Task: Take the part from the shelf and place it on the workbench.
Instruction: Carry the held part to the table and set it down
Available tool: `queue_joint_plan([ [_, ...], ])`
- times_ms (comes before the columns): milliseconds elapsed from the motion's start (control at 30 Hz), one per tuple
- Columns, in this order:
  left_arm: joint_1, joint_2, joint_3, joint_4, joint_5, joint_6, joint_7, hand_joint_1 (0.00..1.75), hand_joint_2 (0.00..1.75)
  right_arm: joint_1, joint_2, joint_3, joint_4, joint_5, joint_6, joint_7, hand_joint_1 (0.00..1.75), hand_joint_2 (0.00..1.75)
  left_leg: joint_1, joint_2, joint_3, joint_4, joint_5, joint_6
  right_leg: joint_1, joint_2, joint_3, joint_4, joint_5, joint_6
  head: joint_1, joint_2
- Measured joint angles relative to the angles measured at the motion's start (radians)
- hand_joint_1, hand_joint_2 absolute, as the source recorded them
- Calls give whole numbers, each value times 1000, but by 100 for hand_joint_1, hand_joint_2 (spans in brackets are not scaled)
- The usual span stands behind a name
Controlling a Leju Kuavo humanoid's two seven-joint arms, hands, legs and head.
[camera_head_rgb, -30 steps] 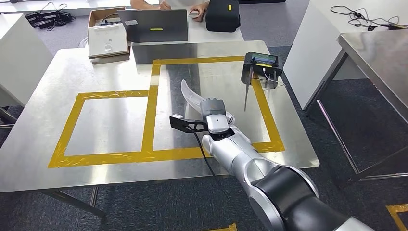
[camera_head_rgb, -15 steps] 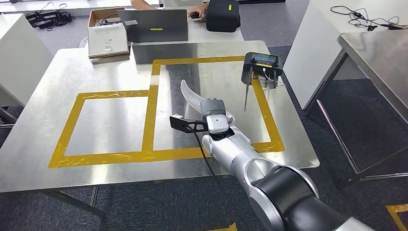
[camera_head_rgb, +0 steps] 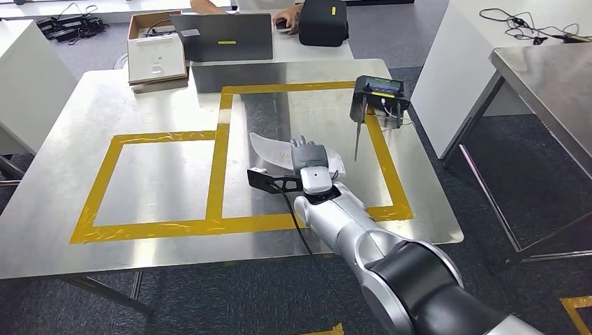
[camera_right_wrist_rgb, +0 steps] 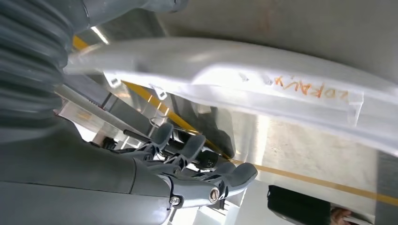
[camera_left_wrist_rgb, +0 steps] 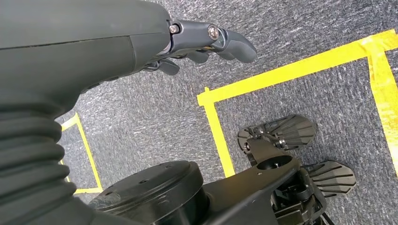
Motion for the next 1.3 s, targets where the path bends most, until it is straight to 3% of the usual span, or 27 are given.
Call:
queue_joint_plan([
  [67,0,0,0,0,0,0,-5,0,175,1,0,0,0,1,0,-1,0,175,0,0,0,0,0,0,0,0,0,0,0,0,0,0],
  [767,4,1,0,0,-9,0,-15,0,175,-6,-5,0,0,-1,-22,-3,0,175,0,0,0,0,0,0,0,0,0,0,0,0,0,0],
  [1067,10,3,0,0,-17,0,-7,0,175,-115,-29,0,0,22,-22,21,0,175,0,0,0,0,0,0,0,0,0,0,0,0,0,0],
  [1200,10,4,0,0,-18,0,-7,0,0,-124,-31,0,0,27,-29,27,0,175,0,0,0,0,0,0,0,0,0,0,0,0,0,0],
  [1300,10,4,0,0,-18,0,-6,0,0,-142,-33,0,-1,31,-39,44,0,175,0,0,0,0,0,0,-1,0,0,0,1,1,0,0],
])
